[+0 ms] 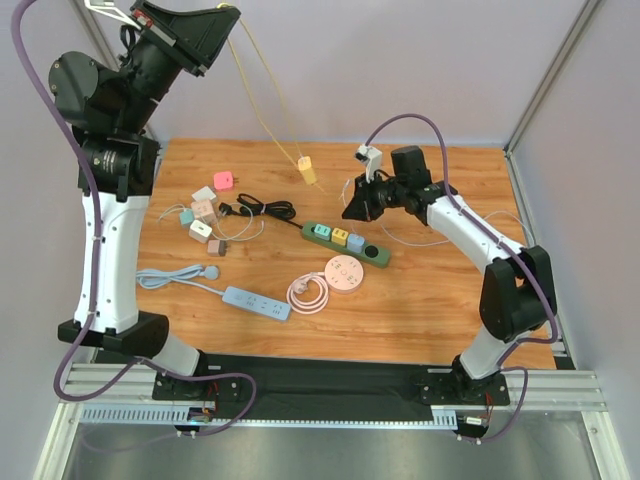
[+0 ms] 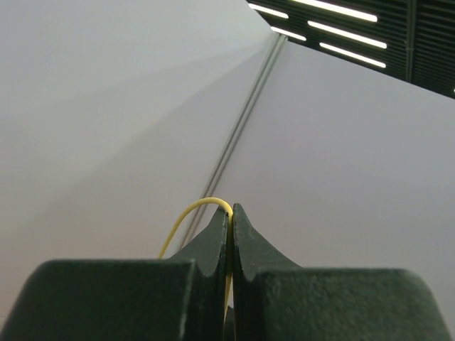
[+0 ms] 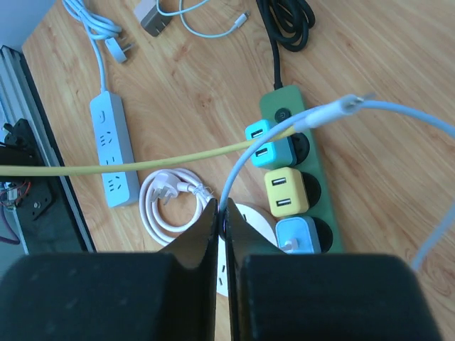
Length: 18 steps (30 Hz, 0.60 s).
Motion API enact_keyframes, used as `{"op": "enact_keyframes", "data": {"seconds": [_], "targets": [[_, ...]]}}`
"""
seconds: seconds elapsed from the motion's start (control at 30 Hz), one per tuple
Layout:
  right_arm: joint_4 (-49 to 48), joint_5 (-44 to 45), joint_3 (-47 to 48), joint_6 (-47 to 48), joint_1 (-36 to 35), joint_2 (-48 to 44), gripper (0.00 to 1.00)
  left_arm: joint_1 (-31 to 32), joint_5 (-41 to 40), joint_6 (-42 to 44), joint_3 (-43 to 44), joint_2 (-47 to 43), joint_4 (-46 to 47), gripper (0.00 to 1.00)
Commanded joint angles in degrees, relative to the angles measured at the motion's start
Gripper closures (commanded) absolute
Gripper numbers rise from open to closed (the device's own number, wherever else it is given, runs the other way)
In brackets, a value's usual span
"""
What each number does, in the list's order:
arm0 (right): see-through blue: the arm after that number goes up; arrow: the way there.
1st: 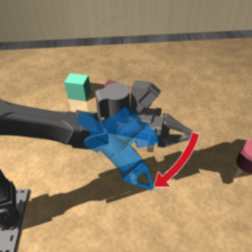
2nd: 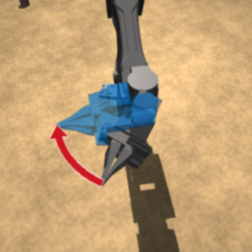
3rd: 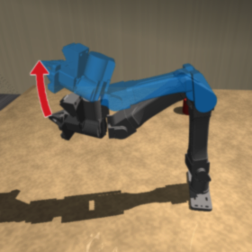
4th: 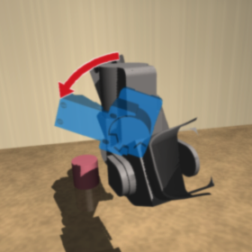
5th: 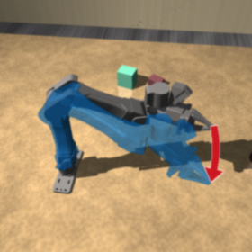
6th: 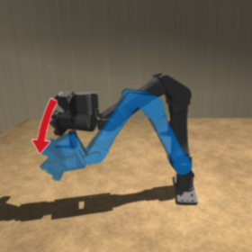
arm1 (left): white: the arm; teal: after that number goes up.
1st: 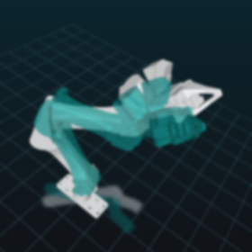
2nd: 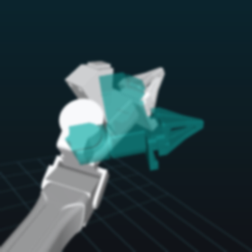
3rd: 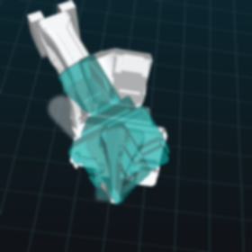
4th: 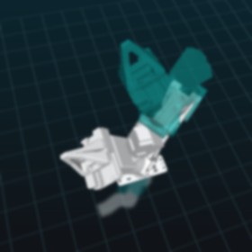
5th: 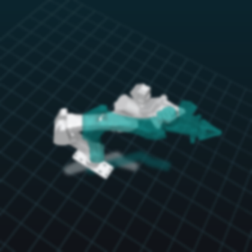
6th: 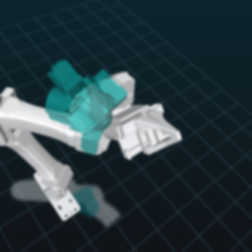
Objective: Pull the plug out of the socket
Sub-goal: Place the plug at the corner of the board.
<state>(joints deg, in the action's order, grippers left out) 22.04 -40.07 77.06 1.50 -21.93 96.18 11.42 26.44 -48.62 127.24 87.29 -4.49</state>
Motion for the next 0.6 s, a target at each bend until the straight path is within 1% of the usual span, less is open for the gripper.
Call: {"op": "enact_keyframes", "data": {"seconds": [0.0,0.03,0.07,0.13,0.17,0.23,0.33,0.37,0.47,0.53,0.57], "targets": [[-4.46,-4.82,2.31,-2.99,0.4,-1.07,1.0,-0.7,-1.3,3.35,-1.89,-2.73,-2.36,1.0],[-5.68,-7.97,1.61,-4.64,1.01,-1.95,1.0,-0.78,-1.39,4.05,-2.52,-2.82,-3.76,1.0],[-9.78,-9.31,0.74,-5.97,1.54,-3.01,1.0,-0.87,-1.3,5.45,-3.13,-2.82,-4.55,1.0],[-13.94,-10.9,-2.43,-9.82,2.51,-5.91,1.0,-1.14,-1.04,6.52,-5.76,-3.0,-5.79,1.0],[-16.91,-10.73,-3.31,-10.63,3.47,-6.87,1.0,-1.57,-0.69,7.57,-6.91,-3.26,-5.79,1.0],[-18.61,-8.72,-5.41,-11.86,5.14,-8.19,1.0,-2.1,-0.77,8.89,-10.07,-3.96,-6.31,1.0],[-22.47,-8.61,-8.48,-15.28,7.16,-8.91,1.0,-3.33,-2.52,12.57,-10.87,-4.58,-9.03,1.0],[-25.18,-9.14,-8.94,-16.95,8.3,-8.99,1.0,-3.68,-3.05,13.46,-10.61,-4.49,-9.74,1.0],[-25.12,-10.29,-9.03,-17.58,9.28,-7.85,1.0,-4.3,-3.23,17.23,-8.33,-3.18,-14.48,1.0],[-25.03,-10.2,-9.2,-17.93,9.45,-6.8,1.0,-4.56,-4.02,19.86,-8.41,-2.82,-16.42,1.0],[-25.21,-10.37,-9.38,-17.93,9.54,-6.54,1.0,-4.56,-6.37,21.45,-8.5,-2.82,-17.3,1.0]]}}
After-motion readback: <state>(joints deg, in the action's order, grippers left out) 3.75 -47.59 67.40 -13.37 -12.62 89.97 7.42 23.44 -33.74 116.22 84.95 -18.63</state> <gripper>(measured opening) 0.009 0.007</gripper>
